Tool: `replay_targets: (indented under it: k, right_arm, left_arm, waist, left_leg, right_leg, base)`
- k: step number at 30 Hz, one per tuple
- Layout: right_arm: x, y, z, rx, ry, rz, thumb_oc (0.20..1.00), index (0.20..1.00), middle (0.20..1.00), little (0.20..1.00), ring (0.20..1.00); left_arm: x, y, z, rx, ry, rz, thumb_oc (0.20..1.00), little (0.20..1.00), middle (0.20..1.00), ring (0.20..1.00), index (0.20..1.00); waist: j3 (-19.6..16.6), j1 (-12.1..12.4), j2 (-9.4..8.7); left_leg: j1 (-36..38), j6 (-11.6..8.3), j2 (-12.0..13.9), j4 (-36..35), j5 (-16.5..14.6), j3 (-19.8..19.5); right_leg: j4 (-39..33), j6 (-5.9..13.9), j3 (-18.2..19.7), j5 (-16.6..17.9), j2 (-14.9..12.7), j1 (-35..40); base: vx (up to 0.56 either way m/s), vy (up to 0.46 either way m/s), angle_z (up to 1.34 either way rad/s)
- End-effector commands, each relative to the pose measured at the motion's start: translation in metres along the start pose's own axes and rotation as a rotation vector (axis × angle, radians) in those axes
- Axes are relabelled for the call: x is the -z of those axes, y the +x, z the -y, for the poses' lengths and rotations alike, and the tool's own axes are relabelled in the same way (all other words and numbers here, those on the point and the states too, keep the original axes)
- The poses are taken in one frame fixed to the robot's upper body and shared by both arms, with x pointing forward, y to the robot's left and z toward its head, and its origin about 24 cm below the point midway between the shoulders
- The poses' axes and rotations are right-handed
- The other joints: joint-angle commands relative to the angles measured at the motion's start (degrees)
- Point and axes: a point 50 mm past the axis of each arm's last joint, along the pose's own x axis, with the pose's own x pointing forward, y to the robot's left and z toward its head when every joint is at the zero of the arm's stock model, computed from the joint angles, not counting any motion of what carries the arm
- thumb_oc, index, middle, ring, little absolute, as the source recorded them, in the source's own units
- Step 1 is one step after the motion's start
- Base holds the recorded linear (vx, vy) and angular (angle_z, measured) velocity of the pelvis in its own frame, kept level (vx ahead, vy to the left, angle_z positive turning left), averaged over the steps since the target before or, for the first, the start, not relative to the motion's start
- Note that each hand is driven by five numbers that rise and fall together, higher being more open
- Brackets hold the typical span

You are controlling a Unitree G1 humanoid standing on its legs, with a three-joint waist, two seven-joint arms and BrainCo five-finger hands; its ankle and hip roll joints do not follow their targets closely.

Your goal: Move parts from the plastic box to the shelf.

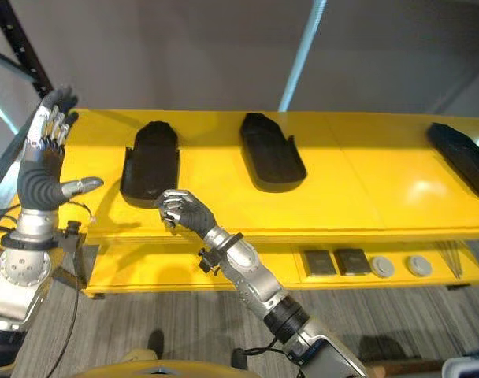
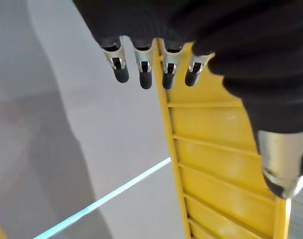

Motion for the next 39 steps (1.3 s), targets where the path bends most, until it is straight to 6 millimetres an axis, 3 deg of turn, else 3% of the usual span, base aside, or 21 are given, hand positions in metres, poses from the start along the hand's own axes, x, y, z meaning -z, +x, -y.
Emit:
replay_targets:
  k: [1,10,16,25,33,39]
  right_arm:
    - [-0.035,0.023,-0.005,-0.069,0.004,0.161,0.200,0.200,0.200,0.200,0.200]
    - [-0.028,0.037,-0.014,-0.094,0.008,0.128,0.200,0.200,0.200,0.200,0.200]
    - [-0.019,0.046,-0.009,-0.036,0.030,0.101,0.200,0.200,0.200,0.200,0.200]
    - [-0.046,0.064,0.002,0.076,-0.033,0.214,0.200,0.200,0.200,0.200,0.200]
    - [-0.051,0.060,0.012,0.124,-0.037,0.236,0.200,0.200,0.200,0.200,0.200]
    - [-0.052,0.051,0.007,0.082,-0.014,0.251,0.200,0.200,0.200,0.200,0.200]
  left_arm:
    - [-0.015,0.023,-0.010,-0.012,-0.040,0.143,1.000,1.000,1.000,1.000,1.000]
    - [-0.021,0.024,-0.011,-0.003,-0.064,0.164,1.000,1.000,1.000,1.000,1.000]
    - [-0.020,0.027,-0.008,0.004,-0.081,0.161,1.000,1.000,1.000,1.000,1.000]
    - [-0.022,0.029,-0.005,0.025,-0.091,0.166,1.000,1.000,1.000,1.000,1.000]
    - [-0.020,0.029,-0.004,0.027,-0.117,0.149,1.000,1.000,1.000,1.000,1.000]
    - [-0.018,0.030,-0.003,0.012,-0.140,0.137,1.000,1.000,1.000,1.000,1.000]
  waist:
    - [2.76,1.00,-0.84]
    - [3.77,2.97,0.36]
    - [4.36,3.85,1.04]
    - [4.30,5.16,1.73]
    - [4.09,5.25,1.80]
    - [3.99,4.30,1.70]
  left_leg:
    - [1.03,-0.15,-0.53,6.27,-10.05,1.29]
    - [-1.81,-0.50,-0.84,5.17,-8.67,-0.24]
    - [-3.21,-0.49,-1.08,4.66,-8.03,-0.79]
    - [-4.64,-0.26,-1.47,4.42,-7.82,-1.25]
    - [-4.91,-0.07,-1.86,4.43,-7.96,-1.59]
    - [-4.53,0.12,-1.95,4.51,-8.26,-1.05]
  right_leg:
    - [7.88,2.13,-1.81,-11.52,-1.77,0.07]
    - [7.17,2.37,-4.33,-10.78,-2.30,-1.59]
    - [6.43,2.73,-4.84,-10.22,-2.57,-2.47]
    - [5.68,2.90,-5.05,-9.66,-2.76,-3.29]
    - [5.56,2.93,-5.57,-9.70,-3.00,-3.26]
    - [5.61,2.84,-5.23,-9.80,-2.96,-3.21]
  base:
    - [-0.05,-0.018,0.30]
    - [-0.02,0.006,0.15]
    - [-0.01,0.019,0.05]
    - [0.00,0.004,0.02]
    - [0.01,0.002,0.01]
    - [0.00,0.002,0.01]
